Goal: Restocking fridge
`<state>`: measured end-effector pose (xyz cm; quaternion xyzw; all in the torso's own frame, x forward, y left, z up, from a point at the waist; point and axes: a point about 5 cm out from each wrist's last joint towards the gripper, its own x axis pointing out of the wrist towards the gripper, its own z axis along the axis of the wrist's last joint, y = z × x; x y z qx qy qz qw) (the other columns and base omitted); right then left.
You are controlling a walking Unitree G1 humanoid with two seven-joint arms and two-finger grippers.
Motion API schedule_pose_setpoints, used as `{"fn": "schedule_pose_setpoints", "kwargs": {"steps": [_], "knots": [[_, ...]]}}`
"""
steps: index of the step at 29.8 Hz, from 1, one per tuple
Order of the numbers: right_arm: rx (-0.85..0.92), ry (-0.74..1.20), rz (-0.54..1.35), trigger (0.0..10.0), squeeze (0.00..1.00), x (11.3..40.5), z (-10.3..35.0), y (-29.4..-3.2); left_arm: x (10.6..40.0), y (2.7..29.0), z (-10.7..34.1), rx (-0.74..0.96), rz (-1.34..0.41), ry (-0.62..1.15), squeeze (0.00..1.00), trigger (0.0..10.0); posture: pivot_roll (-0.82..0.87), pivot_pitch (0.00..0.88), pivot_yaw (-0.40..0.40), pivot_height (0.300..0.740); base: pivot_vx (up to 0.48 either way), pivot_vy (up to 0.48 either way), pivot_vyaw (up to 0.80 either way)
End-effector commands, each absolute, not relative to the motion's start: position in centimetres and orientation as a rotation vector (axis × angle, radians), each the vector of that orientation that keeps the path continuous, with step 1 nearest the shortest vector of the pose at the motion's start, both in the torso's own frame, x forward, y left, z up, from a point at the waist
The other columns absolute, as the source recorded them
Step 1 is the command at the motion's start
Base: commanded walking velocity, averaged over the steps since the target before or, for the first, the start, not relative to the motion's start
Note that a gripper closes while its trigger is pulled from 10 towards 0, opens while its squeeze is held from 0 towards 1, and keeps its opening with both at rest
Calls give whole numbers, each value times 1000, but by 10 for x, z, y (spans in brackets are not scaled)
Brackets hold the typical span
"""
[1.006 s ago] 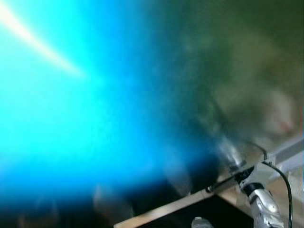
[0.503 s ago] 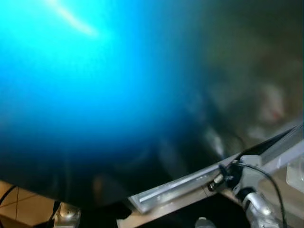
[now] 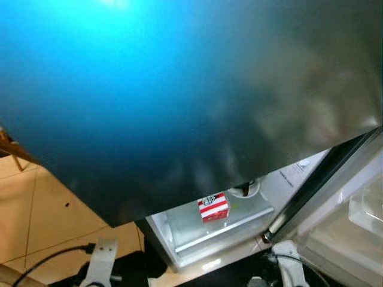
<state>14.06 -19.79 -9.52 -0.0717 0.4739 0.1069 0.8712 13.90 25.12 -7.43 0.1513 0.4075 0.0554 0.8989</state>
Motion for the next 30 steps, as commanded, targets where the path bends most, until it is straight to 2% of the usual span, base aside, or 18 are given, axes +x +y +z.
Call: {"fn": "schedule_pose_setpoints", "kwargs": {"steps": [1, 30], "knots": [[-192, 1043, 243, 10000, 0, 129, -100, -199, 133, 245, -80, 313, 86, 873, 0, 10000, -26, 79, -26, 740, 0, 0, 0], [-219, 1062, 197, 10000, 0, 124, -101, -208, 117, 236, -97, 363, 30, 1021, 0, 10000, -51, 57, -48, 740, 0, 0, 0]]}}
